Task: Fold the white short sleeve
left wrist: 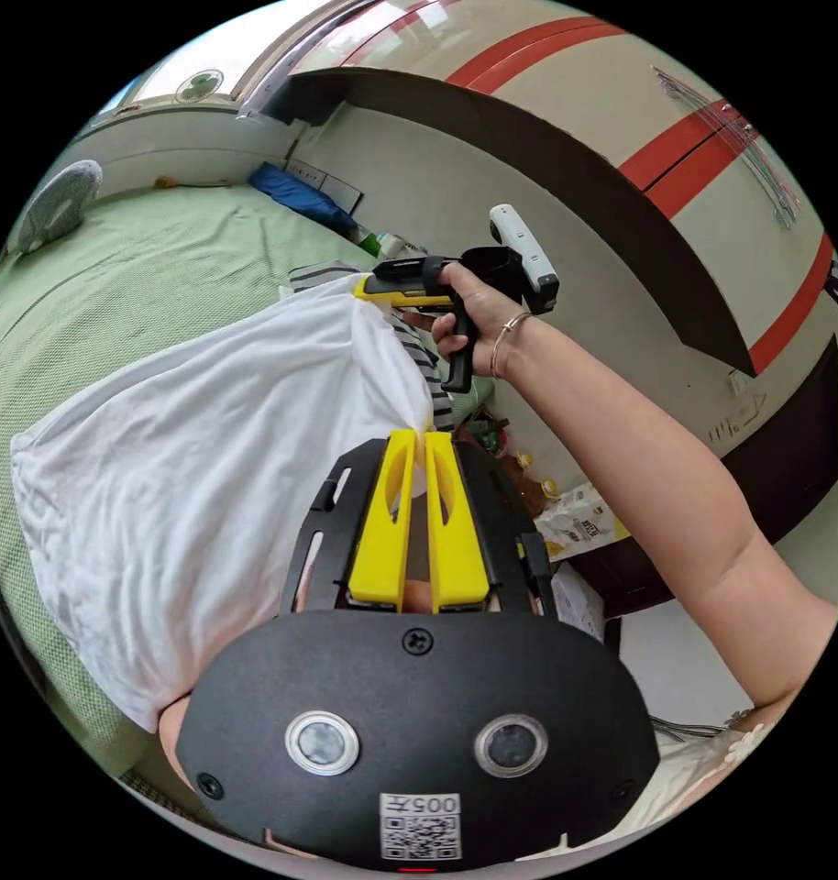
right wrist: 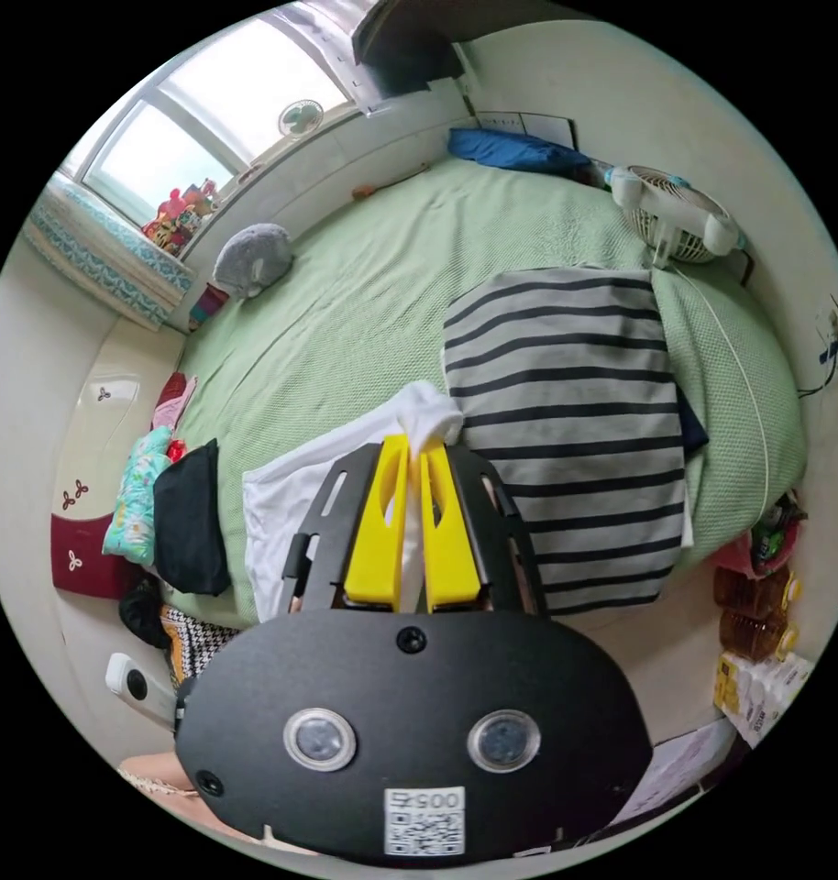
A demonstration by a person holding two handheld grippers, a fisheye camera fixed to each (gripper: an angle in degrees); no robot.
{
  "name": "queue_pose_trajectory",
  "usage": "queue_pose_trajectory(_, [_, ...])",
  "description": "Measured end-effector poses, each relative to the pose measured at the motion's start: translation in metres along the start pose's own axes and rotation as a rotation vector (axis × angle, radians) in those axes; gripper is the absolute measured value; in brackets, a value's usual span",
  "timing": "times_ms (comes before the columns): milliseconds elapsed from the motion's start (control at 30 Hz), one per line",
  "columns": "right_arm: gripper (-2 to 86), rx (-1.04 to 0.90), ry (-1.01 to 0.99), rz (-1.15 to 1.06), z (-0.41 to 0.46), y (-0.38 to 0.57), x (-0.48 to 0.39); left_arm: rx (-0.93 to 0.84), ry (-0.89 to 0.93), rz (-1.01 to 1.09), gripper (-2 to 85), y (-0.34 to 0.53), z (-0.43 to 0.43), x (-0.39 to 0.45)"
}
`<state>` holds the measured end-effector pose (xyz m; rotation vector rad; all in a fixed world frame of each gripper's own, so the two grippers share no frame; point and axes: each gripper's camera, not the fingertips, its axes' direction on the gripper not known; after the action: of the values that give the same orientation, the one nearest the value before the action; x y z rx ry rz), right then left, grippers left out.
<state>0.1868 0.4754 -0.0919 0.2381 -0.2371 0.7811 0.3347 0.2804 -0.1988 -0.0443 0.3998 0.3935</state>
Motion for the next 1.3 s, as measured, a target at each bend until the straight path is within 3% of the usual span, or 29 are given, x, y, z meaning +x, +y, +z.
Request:
queue_pose_trajectory(433, [-1.2,-0.070,0.020,-0.314,0.027,0.018,-0.187,0.110,-0.056,-0.152,2.4,0.063,-0.116,-0.056])
queue_pose_trajectory(800, [-1.1,-0.218,0.035,-0.563,0.114,0.074,-0.358,0.156,-0.172,-0.308,2.6,0.124,-0.200,-0.116])
queue_pose_trajectory(933, [0.6,-0.259,0.087,-0.571,0.162,0.104,-0.386,0.103,-0.228,-0.376,2.6,0.137,-0.200,-0.144])
queue_pose_trajectory(1067, [5.1,-0.325,-0.026,-0.541,0.181,0.124,-0.392,0.056,-0.265,-0.446,2.7,0.148,-0.199,-0.171])
queue_pose_trajectory(1300, [7.7,-0.223,-0.122,-0.675,0.105,0.136,-0.367,0.008,-0.268,-0.467,2.7,0.154,-0.194,-0.185])
